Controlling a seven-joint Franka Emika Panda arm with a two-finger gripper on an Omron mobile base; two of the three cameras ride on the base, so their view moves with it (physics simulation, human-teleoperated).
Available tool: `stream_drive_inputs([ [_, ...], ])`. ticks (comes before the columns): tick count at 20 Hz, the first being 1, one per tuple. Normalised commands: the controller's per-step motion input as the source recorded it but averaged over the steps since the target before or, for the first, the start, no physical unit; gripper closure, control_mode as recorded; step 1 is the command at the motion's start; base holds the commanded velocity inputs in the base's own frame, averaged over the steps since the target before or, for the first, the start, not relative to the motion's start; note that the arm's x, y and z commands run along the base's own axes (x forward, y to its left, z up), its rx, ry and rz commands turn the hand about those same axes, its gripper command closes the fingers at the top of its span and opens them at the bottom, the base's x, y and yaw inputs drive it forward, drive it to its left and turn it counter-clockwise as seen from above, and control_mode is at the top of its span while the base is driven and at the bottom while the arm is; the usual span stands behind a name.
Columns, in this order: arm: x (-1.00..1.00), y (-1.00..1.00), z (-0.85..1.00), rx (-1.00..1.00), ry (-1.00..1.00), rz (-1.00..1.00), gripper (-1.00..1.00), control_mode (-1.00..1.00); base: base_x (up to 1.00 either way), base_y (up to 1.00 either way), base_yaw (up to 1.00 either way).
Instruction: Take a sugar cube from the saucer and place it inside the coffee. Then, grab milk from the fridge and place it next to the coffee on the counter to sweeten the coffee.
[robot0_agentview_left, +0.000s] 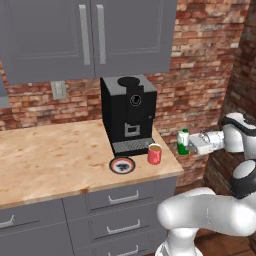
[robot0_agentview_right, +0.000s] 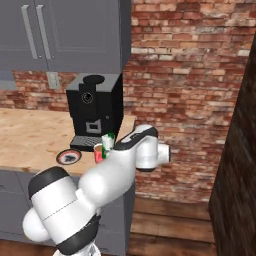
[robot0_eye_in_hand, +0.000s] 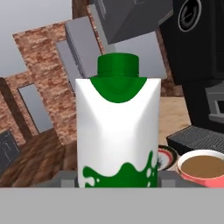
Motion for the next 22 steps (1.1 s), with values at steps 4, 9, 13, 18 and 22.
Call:
stream_drive_inputs([
  [4, 0.46, 0.05, -0.25, 0.0, -0.11, 0.0, 1.0, -1.0, 0.0, 0.0, 0.0],
  [9, 0.2, 0.0, -0.38, 0.0, -0.13, 0.05, 1.0, -1.0, 0.0, 0.0, 0.0],
  [13, 0.22, 0.0, -0.28, 0.0, -0.17, 0.11, 1.0, -1.0, 0.0, 0.0, 0.0],
  [18, 0.3, 0.0, -0.12, 0.0, -0.07, 0.09, 1.0, -1.0, 0.0, 0.0, 0.0],
  [22, 0.1, -0.08, -0.25, 0.0, 0.0, 0.0, 1.0, -1.0, 0.0, 0.0, 0.0],
])
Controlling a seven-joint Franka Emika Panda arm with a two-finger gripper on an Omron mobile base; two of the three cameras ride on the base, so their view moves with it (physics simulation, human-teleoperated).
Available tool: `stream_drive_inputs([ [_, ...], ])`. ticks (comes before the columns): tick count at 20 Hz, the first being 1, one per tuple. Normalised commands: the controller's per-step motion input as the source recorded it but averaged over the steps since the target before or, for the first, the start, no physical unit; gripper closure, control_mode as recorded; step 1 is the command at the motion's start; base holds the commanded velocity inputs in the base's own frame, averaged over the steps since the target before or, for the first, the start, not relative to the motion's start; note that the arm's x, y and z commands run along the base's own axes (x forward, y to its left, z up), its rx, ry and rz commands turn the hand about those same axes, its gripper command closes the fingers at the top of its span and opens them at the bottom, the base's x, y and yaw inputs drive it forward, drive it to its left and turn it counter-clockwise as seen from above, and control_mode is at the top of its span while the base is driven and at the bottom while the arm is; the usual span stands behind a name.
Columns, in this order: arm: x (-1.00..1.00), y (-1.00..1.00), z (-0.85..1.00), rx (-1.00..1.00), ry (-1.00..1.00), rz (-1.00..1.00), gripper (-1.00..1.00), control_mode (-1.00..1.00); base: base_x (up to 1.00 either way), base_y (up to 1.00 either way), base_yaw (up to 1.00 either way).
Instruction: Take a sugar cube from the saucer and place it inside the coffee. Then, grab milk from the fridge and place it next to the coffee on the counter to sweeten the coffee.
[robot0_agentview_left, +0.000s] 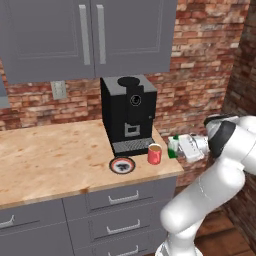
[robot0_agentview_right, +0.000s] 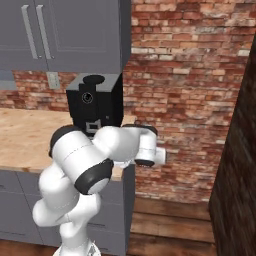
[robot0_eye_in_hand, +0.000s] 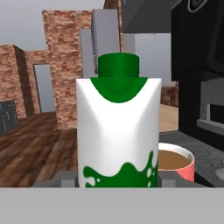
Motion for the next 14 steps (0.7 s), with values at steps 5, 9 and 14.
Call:
stream_drive_inputs([
  [5, 0.0, -0.24, -0.27, 0.01, 0.0, 0.0, 1.0, -1.0, 0.0, 0.0, 0.0],
  [9, 0.0, -0.05, -0.29, 0.0, 0.0, 0.0, 1.0, -1.0, 0.0, 0.0, 0.0],
  [14, 0.14, 0.0, -0.31, 0.0, 0.0, 0.0, 1.0, -1.0, 0.0, 0.0, 0.0],
])
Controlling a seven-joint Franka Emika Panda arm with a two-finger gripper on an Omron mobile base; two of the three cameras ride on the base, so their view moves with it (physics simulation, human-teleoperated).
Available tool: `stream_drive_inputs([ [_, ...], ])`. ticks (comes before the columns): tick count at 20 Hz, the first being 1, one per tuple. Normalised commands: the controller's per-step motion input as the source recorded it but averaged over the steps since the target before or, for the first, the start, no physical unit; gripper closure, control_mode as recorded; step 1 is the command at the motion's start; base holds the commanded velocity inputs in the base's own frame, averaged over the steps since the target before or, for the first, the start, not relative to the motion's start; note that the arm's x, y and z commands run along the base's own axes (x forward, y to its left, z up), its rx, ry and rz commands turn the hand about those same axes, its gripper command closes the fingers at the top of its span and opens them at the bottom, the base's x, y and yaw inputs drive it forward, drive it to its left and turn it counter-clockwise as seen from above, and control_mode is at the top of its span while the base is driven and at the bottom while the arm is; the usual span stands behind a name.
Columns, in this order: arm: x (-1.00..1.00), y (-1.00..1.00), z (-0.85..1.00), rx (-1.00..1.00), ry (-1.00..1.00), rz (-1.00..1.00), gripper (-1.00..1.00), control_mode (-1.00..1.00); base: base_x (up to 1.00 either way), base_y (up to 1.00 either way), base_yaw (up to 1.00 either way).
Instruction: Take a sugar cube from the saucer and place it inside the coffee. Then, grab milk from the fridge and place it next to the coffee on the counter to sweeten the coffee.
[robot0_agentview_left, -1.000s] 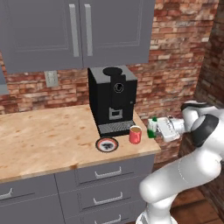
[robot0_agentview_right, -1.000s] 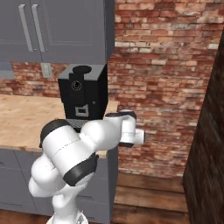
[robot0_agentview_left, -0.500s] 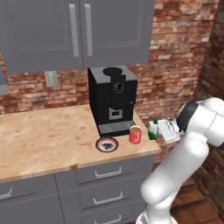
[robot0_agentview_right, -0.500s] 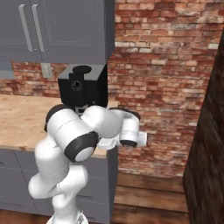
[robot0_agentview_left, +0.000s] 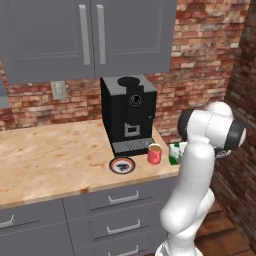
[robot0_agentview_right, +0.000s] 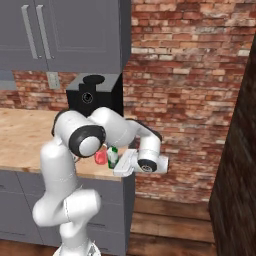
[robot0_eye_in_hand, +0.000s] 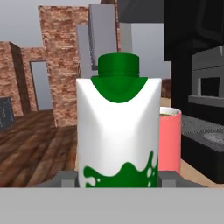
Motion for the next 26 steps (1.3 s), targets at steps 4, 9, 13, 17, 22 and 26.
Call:
stream_drive_inputs([
  [4, 0.27, 0.0, -0.26, 0.0, 0.0, 0.0, 1.0, -1.0, 0.0, 0.0, 0.0],
  [9, 0.4, 0.0, -0.22, 0.0, 0.0, -0.01, 1.0, -1.0, 0.0, 0.0, 0.0],
  [13, 0.49, 0.02, -0.23, -0.01, 0.0, -0.04, 1.0, -1.0, 0.0, 0.0, 0.0],
  [17, 0.39, 0.1, -0.08, 0.0, 0.0, -0.07, 1.0, -1.0, 0.0, 0.0, 0.0],
  [22, 0.07, 0.25, -0.05, -0.01, 0.0, -0.06, -1.0, -1.0, 0.0, 0.0, 0.0],
  [26, 0.05, 0.3, -0.08, -0.03, 0.0, -0.02, -1.0, -1.0, 0.0, 0.0, 0.0],
])
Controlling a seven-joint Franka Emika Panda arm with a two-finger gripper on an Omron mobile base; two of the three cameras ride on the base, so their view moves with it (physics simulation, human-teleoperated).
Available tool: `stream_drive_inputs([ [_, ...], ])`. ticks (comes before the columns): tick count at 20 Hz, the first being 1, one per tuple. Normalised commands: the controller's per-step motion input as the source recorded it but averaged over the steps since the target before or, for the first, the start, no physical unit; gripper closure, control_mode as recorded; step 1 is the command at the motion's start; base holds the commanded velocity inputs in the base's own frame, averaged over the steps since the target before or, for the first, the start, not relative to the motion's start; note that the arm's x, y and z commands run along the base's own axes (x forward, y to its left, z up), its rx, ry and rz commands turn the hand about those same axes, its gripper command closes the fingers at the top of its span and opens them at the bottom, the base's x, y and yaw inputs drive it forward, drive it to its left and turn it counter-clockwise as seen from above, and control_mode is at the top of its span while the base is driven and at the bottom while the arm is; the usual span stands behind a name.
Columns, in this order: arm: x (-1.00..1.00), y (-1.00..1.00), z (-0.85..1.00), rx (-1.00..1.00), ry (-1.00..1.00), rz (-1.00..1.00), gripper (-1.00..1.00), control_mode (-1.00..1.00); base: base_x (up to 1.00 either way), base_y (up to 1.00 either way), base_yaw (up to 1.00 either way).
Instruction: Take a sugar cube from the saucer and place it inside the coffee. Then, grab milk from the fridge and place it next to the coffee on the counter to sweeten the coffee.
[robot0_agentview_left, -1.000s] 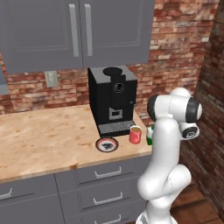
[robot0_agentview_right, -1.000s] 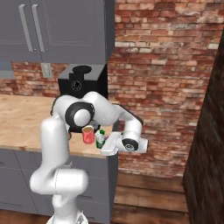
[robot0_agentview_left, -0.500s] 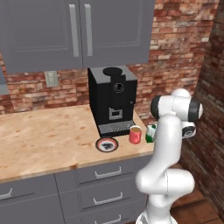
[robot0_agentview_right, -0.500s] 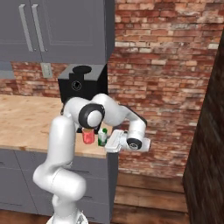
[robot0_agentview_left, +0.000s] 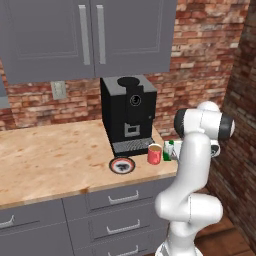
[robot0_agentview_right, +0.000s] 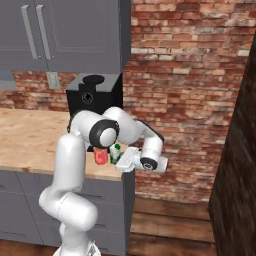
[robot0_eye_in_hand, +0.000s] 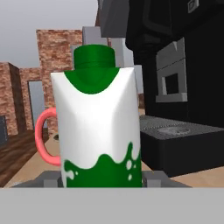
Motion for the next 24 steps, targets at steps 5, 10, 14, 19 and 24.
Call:
stream_drive_inputs([
  [5, 0.01, 0.0, 0.0, -0.01, 0.0, 0.0, -1.0, -1.0, 0.0, 0.0, 0.0],
  [10, 0.0, -0.02, 0.0, 0.0, 0.0, 0.0, -1.0, -1.0, 0.0, 0.0, 0.0],
  [14, 0.0, -0.17, 0.0, 0.0, 0.0, 0.0, -1.0, -1.0, 0.0, 0.0, 0.0],
  [19, -0.08, -0.28, 0.01, 0.0, -0.03, 0.0, -1.0, -1.0, 0.0, 0.0, 0.0],
  [24, -0.14, -0.16, 0.03, 0.0, -0.07, 0.0, -1.0, -1.0, 0.0, 0.0, 0.0],
])
